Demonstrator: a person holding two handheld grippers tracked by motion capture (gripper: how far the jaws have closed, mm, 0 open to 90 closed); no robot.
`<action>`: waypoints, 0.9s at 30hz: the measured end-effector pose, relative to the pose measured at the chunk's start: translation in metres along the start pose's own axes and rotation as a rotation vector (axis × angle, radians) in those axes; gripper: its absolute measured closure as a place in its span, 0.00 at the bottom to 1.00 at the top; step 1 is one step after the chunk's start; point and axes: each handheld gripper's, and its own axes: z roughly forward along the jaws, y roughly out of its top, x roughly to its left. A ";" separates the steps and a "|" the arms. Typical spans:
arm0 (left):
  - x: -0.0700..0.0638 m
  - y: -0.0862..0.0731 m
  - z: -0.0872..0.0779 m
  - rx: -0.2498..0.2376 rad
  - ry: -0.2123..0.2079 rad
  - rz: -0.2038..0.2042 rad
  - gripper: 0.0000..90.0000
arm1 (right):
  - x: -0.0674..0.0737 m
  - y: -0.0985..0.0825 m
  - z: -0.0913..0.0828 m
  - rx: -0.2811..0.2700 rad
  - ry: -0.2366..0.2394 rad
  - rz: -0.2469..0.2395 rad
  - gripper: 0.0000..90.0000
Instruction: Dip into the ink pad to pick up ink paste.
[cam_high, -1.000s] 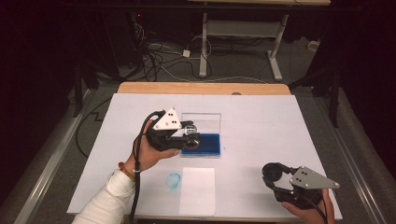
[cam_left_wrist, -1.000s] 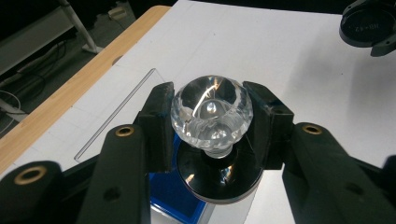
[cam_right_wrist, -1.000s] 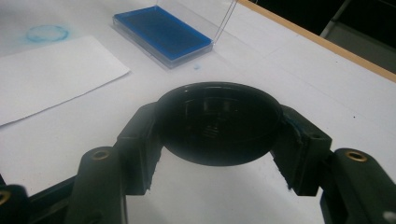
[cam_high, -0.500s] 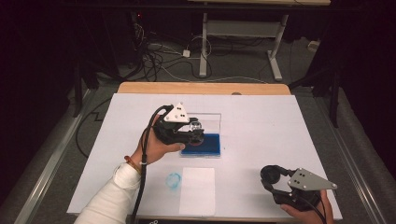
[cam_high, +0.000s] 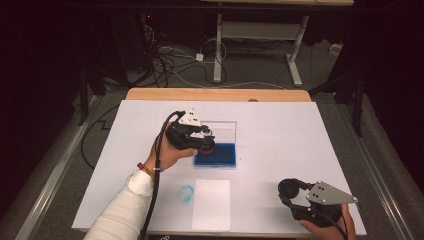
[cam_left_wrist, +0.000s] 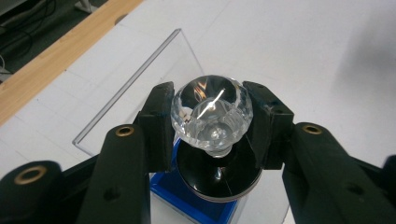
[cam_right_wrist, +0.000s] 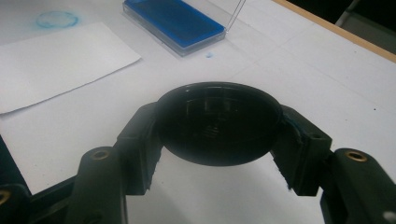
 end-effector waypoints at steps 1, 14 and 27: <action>0.000 -0.002 0.002 0.000 0.001 -0.005 0.61 | 0.000 0.000 0.000 0.001 0.000 0.001 0.43; 0.007 -0.033 0.033 0.009 -0.008 -0.067 0.61 | 0.000 -0.002 0.003 0.020 -0.006 -0.005 0.43; 0.007 -0.042 0.044 0.003 0.002 -0.075 0.61 | 0.000 -0.003 0.004 0.028 -0.012 -0.004 0.43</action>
